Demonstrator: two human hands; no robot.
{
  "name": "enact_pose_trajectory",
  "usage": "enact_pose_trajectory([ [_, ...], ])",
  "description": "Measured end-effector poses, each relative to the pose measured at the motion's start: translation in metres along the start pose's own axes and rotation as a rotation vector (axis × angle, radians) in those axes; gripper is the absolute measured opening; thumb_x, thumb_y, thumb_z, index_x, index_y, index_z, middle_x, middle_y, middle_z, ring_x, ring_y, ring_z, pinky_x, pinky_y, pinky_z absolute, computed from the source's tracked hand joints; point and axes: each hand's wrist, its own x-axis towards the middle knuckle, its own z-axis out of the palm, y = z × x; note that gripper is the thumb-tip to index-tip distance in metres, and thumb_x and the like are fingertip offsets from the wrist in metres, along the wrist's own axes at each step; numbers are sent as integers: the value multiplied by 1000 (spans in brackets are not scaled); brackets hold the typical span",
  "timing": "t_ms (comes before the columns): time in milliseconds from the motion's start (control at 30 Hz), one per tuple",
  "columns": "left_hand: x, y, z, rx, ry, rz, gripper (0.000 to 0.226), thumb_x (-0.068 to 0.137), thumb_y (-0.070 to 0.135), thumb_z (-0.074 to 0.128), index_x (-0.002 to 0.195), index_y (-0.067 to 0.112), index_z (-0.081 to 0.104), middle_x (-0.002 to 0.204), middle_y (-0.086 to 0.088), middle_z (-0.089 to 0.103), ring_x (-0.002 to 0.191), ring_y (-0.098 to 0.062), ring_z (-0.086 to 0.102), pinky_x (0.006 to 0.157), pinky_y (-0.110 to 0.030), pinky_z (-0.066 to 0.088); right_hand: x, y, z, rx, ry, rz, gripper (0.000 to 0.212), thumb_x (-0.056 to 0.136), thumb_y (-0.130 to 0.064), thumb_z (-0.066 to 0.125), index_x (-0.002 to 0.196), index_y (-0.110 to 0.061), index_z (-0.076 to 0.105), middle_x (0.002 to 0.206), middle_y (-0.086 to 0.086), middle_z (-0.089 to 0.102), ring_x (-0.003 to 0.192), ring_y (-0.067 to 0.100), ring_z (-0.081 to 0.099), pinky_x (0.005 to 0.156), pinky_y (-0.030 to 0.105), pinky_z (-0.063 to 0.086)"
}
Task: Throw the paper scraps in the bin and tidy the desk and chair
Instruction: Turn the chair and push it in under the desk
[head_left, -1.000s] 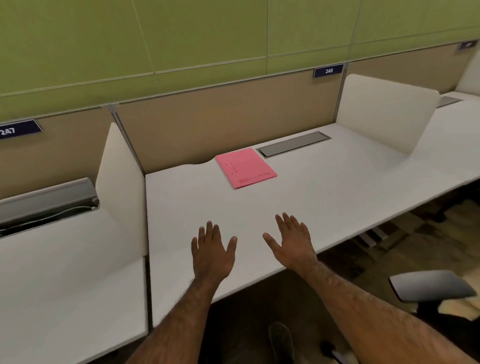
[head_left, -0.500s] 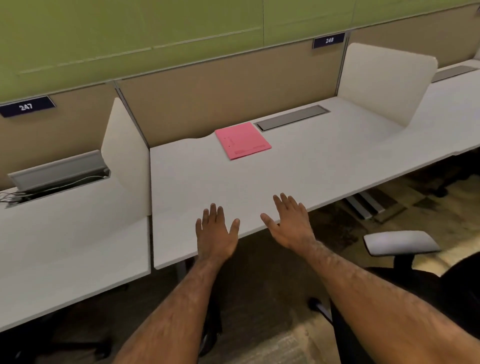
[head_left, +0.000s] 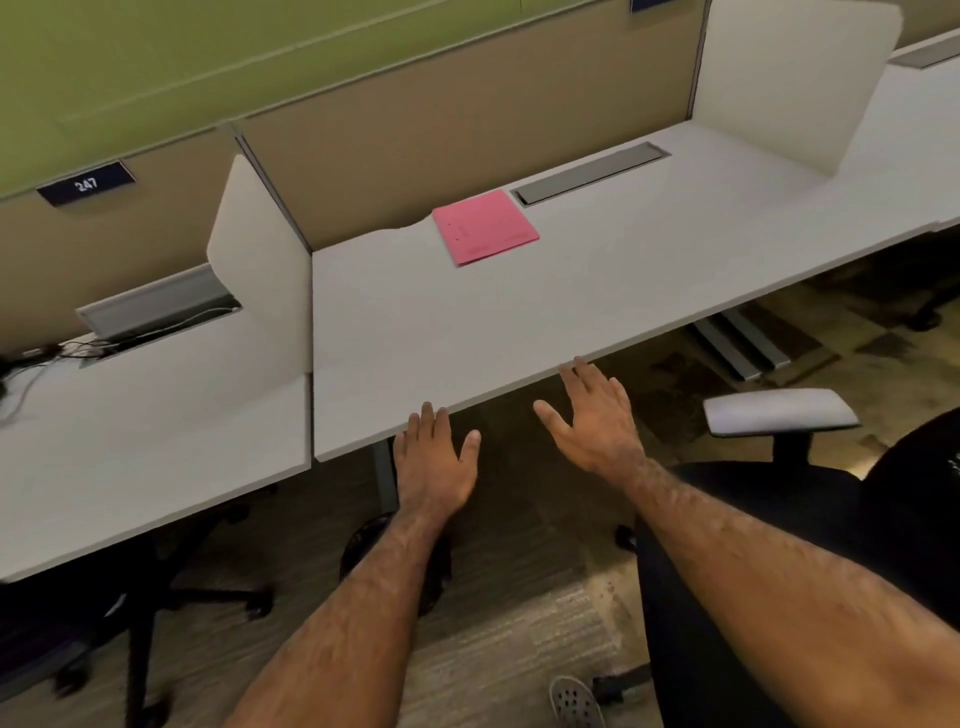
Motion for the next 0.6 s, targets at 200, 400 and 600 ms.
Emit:
enact_pose_trajectory([
  [200, -38, 14, -11, -6, 71, 39, 70, 97, 57, 28, 153, 17, 15, 163, -5, 5, 149, -23, 1, 117, -41, -2, -42, 8, -25, 4, 32, 7, 75, 89, -69, 25, 149, -23, 24, 160, 2, 18, 148, 20, 11, 115, 39, -2],
  [400, -114, 15, -22, -67, 109, 37, 68, 98, 54, 33, 152, 15, 18, 163, -6, 9, 149, -23, 5, 120, -45, 3, -111, 9, -44, 25, 27, -6, 74, 90, -68, 26, 149, -22, 26, 161, 4, 17, 148, 21, 10, 119, 43, 2],
  [600, -206, 18, -5, -88, 127, 15, 68, 98, 53, 30, 152, 13, 21, 163, -6, 9, 149, -22, 4, 121, -43, 1, -204, 24, -64, 13, 21, -30, 75, 90, -69, 27, 148, -21, 28, 160, 4, 19, 148, 20, 11, 120, 42, 2],
])
